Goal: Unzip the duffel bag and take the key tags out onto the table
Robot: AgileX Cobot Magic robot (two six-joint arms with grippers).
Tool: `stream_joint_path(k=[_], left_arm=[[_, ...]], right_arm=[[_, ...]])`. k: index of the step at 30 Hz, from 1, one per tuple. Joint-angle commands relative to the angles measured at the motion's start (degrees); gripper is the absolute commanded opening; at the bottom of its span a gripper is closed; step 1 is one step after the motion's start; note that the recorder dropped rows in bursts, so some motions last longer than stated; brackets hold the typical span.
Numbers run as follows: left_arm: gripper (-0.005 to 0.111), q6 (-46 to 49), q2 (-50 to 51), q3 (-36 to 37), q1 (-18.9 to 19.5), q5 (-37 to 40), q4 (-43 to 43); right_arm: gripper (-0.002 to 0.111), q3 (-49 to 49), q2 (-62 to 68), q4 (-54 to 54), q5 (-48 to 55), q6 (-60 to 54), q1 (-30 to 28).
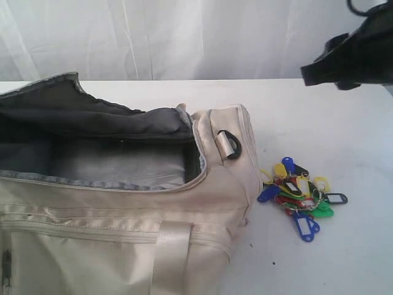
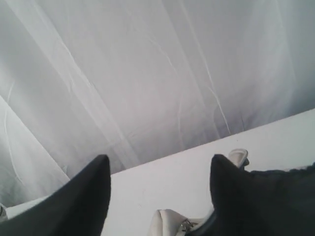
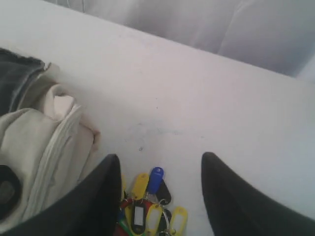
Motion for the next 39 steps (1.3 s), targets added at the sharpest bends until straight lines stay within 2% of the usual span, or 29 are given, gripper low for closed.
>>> stream_joint_path(k=[1, 6, 12, 16, 22, 25, 27, 33, 39], left_arm=[[0.055, -2.53, -5.97, -0.31, 0.04, 0.15, -1.10], [0.031, -7.86, -13.10, -0.31, 0.04, 0.47, -1.10], [0.001, -7.96, -19.82, -0.07, 0.04, 6.00, -1.10], [0.000, -10.53, -24.42, 3.21, 0.04, 15.35, -1.10], [0.000, -17.87, -28.58, 12.83, 0.04, 35.39, -1.10], [0.000, -20.94, -29.07, 17.77, 0.04, 43.40, -1.10], [0.000, -24.44, -29.07, 20.76, 0.04, 48.20, -1.10], [0.000, -28.27, -29.07, 26.80, 0.04, 54.44, -1.10], [0.000, -28.27, -29.07, 30.18, 0.04, 53.29, -1.10]], right_arm=[[0.047, 0.13, -8.04, 2.84, 1.80, -0.57, -0.20], [0.047, 0.87, -16.22, 5.13, 1.71, -0.67, -0.20], [0.047, 9.19, -26.04, 6.79, 1.67, -0.67, -0.20], [0.047, 16.67, -32.58, 12.18, -1.49, -1.37, -0.20], [0.047, 24.33, -40.21, 13.69, -7.04, -3.22, -0.20], [0.040, 27.32, -42.18, 13.69, -7.04, -3.22, -0.20], [0.030, 29.61, -43.20, 13.69, -7.04, -3.22, -0.20], [0.000, 35.39, -44.26, 14.28, -7.49, -3.22, -0.20], [0.000, 37.06, -44.26, 14.16, -9.49, -3.22, -0.20]])
